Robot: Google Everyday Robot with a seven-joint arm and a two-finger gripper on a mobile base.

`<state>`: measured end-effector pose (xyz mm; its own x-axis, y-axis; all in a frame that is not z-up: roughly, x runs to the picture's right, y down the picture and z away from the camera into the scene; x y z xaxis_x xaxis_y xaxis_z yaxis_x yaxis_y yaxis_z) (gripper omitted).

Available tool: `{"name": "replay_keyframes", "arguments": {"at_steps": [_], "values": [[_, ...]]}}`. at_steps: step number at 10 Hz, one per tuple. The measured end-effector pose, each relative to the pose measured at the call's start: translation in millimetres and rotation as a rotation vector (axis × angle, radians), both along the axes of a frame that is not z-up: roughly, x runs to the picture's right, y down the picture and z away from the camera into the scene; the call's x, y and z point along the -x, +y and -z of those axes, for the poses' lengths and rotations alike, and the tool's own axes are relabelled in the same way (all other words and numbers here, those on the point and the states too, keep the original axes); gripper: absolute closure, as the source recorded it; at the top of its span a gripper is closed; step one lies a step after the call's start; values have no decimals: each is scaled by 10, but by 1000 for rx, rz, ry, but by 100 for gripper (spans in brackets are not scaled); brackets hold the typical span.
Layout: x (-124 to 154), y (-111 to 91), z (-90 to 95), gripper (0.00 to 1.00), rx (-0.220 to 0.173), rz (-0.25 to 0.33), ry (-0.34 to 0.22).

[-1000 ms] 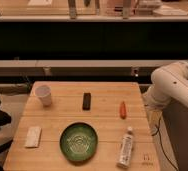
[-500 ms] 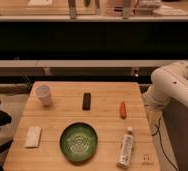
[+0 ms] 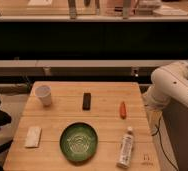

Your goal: Place the white sponge in the ceramic bowl

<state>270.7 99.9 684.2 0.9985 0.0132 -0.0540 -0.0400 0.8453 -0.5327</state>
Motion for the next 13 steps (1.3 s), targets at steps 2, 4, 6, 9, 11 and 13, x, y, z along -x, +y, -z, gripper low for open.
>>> {"name": "replay_keyframes", "arguments": {"at_steps": [2, 4, 6, 9, 11, 13], "values": [[298, -89, -34, 20, -9, 26, -6], [416, -139, -47, 20, -14, 44, -6], [428, -131, -44, 20, -15, 74, 2], [715, -169, -72, 20, -25, 117, 1], [965, -227, -97, 20, -30, 154, -4], [965, -240, -100, 20, -32, 171, 3]]}}
